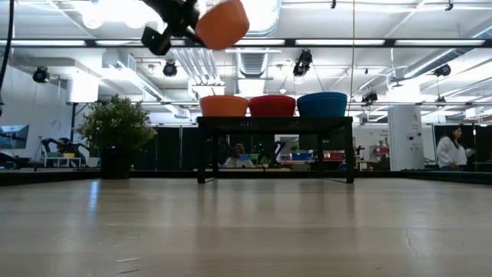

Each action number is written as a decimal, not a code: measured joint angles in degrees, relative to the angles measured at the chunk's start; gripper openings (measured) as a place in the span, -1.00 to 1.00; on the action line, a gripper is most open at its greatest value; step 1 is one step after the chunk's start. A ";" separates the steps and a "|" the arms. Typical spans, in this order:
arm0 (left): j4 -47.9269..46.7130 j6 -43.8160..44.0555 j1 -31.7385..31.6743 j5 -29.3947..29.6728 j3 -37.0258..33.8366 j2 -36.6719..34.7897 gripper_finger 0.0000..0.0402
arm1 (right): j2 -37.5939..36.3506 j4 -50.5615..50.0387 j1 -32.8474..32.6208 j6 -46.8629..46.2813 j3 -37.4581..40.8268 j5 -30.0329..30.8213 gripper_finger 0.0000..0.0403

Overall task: Pick & Place Mini bowls
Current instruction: Stack the orange bowl on top of the orange bowl on the shelf, then return to Home Position

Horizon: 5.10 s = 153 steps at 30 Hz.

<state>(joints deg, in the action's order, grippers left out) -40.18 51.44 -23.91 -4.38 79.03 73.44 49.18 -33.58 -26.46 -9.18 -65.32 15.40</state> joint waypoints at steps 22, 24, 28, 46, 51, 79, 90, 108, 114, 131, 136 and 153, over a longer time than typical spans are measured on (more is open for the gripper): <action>-5.93 -25.04 -12.78 0.40 11.81 17.84 -1.00 | -0.08 0.01 0.04 0.61 0.00 10.34 -0.96; -8.91 -26.51 -12.78 2.63 14.52 19.22 -1.00 | -0.08 0.01 0.02 0.74 0.00 10.29 -0.96; -16.34 -27.98 -12.87 4.64 19.46 21.31 -1.00 | -0.41 -0.05 0.09 0.82 0.00 10.32 -0.96; -18.44 -31.29 -12.78 6.40 21.07 24.38 -1.00 | -2.34 -0.07 0.11 5.22 0.00 10.26 -0.96; -18.11 -31.86 -12.80 6.43 21.07 24.55 -0.98 | -2.31 -0.07 0.11 5.15 0.00 10.25 -0.96; -15.88 -31.94 -12.85 6.83 22.47 24.55 -0.35 | -2.31 -0.05 0.11 5.10 0.00 12.09 -0.96; -16.07 -32.15 -12.85 6.47 26.55 24.38 -0.35 | -2.29 -0.05 0.11 4.84 0.00 12.24 -0.96; -13.51 -37.86 -12.68 3.65 26.33 25.40 -0.86 | -2.29 -0.07 0.11 5.26 0.00 12.22 -0.96; -13.24 -38.34 -12.76 4.46 25.75 25.38 -0.98 | -2.29 -0.07 0.11 4.84 0.00 12.22 -0.96; -11.66 -39.67 -12.35 6.87 25.22 24.18 -1.00 | -2.24 -0.07 0.13 5.40 0.00 12.22 -0.96; -10.67 -41.10 -10.03 8.77 26.76 20.50 -1.00 | -2.26 -0.07 0.12 7.37 0.00 13.45 -0.96; -9.83 -52.27 7.32 12.24 26.66 4.58 -1.00 | -13.17 -0.03 0.13 6.44 0.04 14.77 -0.96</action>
<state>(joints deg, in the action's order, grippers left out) -50.00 -0.82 -16.59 7.86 105.69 78.03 36.01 -33.61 -26.33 -2.74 -65.28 30.17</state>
